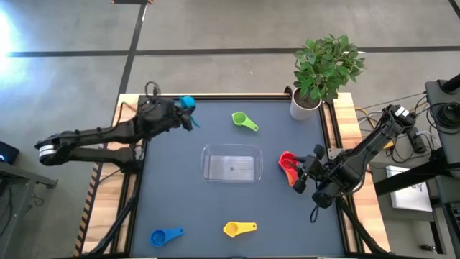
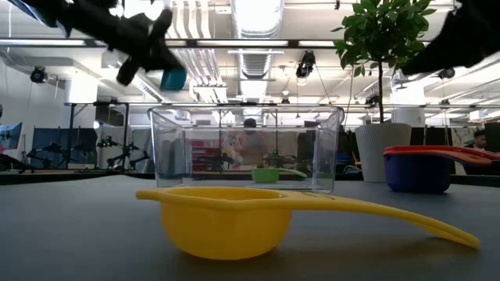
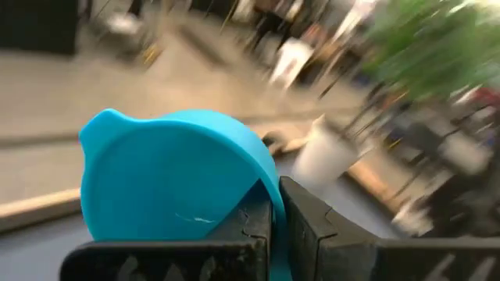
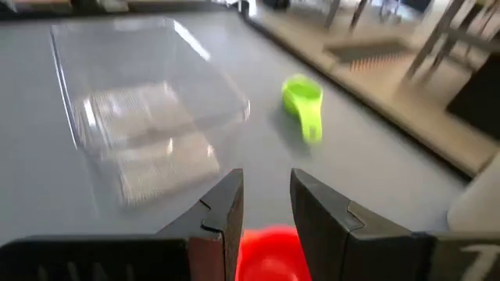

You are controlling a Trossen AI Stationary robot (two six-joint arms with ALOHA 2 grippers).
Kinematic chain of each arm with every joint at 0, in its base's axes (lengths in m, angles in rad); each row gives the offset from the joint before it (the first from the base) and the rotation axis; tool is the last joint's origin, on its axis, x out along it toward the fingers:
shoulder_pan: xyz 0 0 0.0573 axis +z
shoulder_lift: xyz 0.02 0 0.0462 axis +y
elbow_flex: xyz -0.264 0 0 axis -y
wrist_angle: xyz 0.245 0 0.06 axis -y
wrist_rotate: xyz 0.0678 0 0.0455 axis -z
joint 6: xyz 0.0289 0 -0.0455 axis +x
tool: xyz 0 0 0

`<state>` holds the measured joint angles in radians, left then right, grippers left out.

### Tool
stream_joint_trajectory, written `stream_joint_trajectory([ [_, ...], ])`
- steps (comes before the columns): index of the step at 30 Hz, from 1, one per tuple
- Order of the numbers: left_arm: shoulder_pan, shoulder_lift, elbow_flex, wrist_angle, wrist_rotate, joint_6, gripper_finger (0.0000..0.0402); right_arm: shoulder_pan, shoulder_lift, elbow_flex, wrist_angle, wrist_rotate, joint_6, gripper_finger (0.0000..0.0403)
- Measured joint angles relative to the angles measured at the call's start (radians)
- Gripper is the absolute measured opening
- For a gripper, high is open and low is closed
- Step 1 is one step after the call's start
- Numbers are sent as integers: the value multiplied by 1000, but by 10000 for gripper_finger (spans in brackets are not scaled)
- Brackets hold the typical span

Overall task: Nest measuring cups in basket
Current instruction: Stack the light blue measuring cup on top of the red measuring cup

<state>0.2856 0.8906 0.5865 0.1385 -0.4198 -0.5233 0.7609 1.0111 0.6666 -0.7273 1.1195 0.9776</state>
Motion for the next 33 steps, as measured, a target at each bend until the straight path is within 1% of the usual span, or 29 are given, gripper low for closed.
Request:
stream_joint_trajectory([
  [3, -107, 13, 0, 121, -104, 34, 0, 0, 0, 0, 100, 58, -127, 96],
  [5, -173, 47, 0, 195, -172, 63, 0, 0, 0, 0, 166, 69, -214, 96],
  [8, -244, 119, 1, 322, -222, 97, 0, 0, 3, 0, 250, 70, -314, 96],
  [12, -283, 236, 25, 459, -224, 120, 0, 0, 15, 0, 314, 71, -397, 96],
  [14, -289, 302, 56, 490, -221, 122, 0, 0, 26, 0, 325, 75, -409, 100],
  [16, -290, 370, 101, 501, -192, 122, 0, 0, 37, -1, 325, 78, -408, 110],
  [21, -296, 554, 268, 504, -115, 143, 0, -2, 68, -1, 346, 94, -403, 155],
  [26, -296, 725, 465, 455, -76, 175, 0, -2, 97, -1, 379, 178, -403, 200],
  [29, -296, 817, 563, 436, -57, 176, 0, -2, 106, -1, 403, 224, -403, 215],
  [33, -296, 927, 673, 431, -20, 175, 0, -5, 104, -1, 446, 278, -403, 223],
])
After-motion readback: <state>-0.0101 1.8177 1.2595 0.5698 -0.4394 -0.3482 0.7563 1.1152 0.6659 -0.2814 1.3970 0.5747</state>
